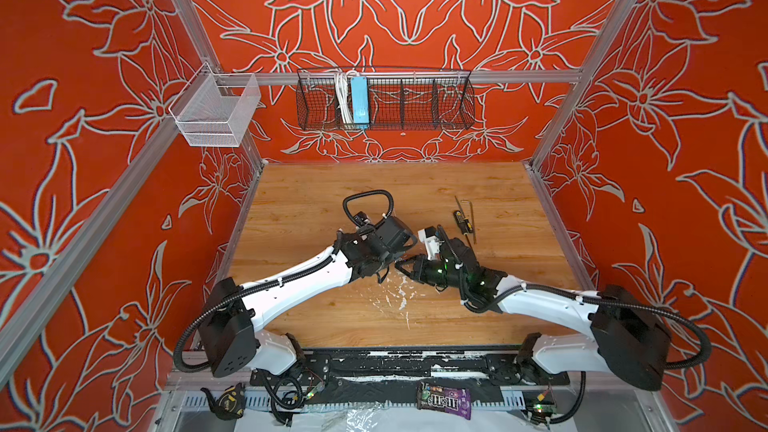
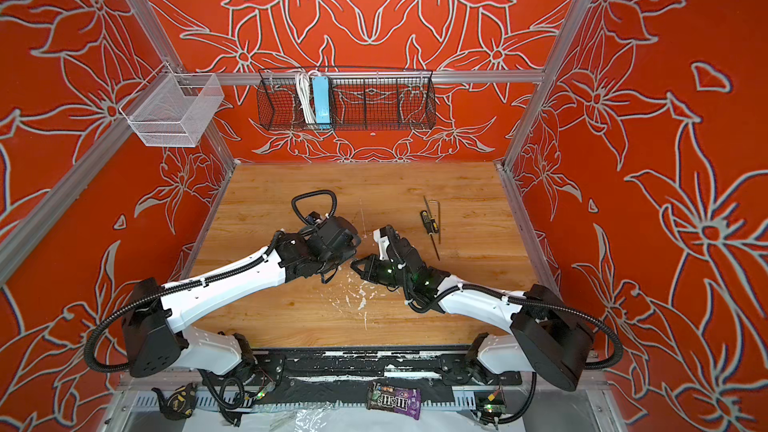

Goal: Unlock with the key

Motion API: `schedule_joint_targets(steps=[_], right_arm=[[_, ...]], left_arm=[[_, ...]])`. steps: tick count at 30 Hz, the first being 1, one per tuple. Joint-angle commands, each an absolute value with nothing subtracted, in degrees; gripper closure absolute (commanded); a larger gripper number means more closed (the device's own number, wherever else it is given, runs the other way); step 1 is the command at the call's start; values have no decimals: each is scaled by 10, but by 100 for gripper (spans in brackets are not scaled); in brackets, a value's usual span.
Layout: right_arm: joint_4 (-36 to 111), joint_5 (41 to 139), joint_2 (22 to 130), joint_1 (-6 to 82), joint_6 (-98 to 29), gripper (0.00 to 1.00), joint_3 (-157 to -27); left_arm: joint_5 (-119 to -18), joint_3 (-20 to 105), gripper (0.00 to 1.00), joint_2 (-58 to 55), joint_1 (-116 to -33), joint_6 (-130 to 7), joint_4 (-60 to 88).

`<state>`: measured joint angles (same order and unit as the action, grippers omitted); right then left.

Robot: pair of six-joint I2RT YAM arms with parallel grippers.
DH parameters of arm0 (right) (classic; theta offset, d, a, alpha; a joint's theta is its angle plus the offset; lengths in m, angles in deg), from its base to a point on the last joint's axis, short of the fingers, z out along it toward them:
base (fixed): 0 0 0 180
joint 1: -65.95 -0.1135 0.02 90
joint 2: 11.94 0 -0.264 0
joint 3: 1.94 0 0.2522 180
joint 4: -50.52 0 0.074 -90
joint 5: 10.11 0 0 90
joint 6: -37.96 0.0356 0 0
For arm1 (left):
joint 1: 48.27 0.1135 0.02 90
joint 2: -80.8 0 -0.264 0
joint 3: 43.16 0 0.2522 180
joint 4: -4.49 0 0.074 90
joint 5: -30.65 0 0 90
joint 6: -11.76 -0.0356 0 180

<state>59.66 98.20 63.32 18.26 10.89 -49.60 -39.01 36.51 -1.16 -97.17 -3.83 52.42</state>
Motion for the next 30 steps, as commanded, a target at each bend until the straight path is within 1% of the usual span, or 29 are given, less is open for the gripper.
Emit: schedule_joint_targets(steps=[1, 5, 16, 26, 30], right_arm=[[616, 989, 623, 193, 123, 100, -519], [591, 989, 620, 192, 110, 100, -529], [621, 979, 640, 180, 100, 100, -537], [595, 951, 630, 181, 44, 100, -563], [591, 951, 621, 181, 25, 100, -561]], left_arm=[[-374, 375, 100, -20, -981, -35, 556], [-383, 369, 100, -15, -981, -28, 549], [-442, 361, 100, 4, -984, -18, 488], [-464, 359, 100, 10, -1010, -15, 464], [-445, 361, 100, 14, -1011, -19, 472]])
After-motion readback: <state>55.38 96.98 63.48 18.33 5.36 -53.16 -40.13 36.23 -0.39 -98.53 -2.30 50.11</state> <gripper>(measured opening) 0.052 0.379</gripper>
